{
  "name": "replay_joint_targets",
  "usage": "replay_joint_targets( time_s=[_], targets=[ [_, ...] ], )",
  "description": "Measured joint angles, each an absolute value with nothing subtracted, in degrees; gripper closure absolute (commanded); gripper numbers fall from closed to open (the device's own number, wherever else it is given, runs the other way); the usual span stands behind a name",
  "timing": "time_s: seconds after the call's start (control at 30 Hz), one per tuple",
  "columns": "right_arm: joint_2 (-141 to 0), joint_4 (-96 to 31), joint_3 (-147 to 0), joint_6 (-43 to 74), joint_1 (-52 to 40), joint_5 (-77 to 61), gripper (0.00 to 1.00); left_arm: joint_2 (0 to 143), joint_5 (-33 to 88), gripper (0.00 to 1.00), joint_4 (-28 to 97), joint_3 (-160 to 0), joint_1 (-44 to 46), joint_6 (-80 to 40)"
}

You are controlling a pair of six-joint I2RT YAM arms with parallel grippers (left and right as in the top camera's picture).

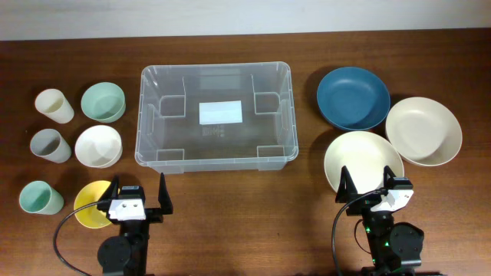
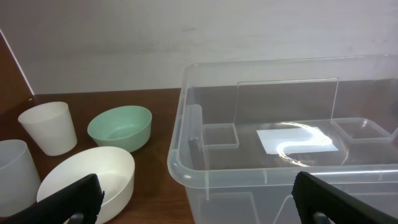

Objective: Pack container

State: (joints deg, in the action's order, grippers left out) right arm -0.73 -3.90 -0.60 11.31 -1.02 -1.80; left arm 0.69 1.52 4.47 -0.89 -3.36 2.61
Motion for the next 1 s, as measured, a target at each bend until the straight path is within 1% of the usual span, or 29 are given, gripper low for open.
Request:
replay_joint_targets(
  time_s=[0.37,0.5,0.6,0.7,0.8,0.9,0.97,1.0],
  targets=[
    [-0.73,-3.81,-0.58,17.98,-1.02,-2.68,0.01,0.69,1.52,0.0,4.47,-0.89,-3.36,2.61],
    [-0.69,5.91,-0.62,17.37,-1.02,-7.46,0.01,0.69,1.52,0.01,4.47,-0.89,-3.36,2.63],
    [-0.86,5.08,-2.04,14.63,-1.02,-8.45,0.01,0.69,1.52,0.01,4.47,-0.89,-3.36,2.61],
    [-2.87,-0.95,-7.73,12.12,-1.02,-5.78,0.01,0.69,1.52,0.01,4.47,-0.89,-3.36,2.61],
    [-9.67,-10.63,-19.05,9.91,-1.02,0.08,0.01,0.69,1.5,0.01,4.49,-0.89,-3.36,2.61],
    [-20.91,-26.65,-33.89,5.78,-1.02,4.49,0.01,0.62,1.52,0.01,4.45,-0.86,-3.36,2.61],
    [-34.92,-37.32,-46.92,2.96,-1.02,6.63,0.01,0.69,1.5,0.01,4.51,-0.84,-3.36,2.61],
    [-37.08,-38.81,-48.73,2.61,-1.02,6.68,0.01,0.62,1.52,0.01,4.43,-0.84,-3.36,2.61]
  ],
)
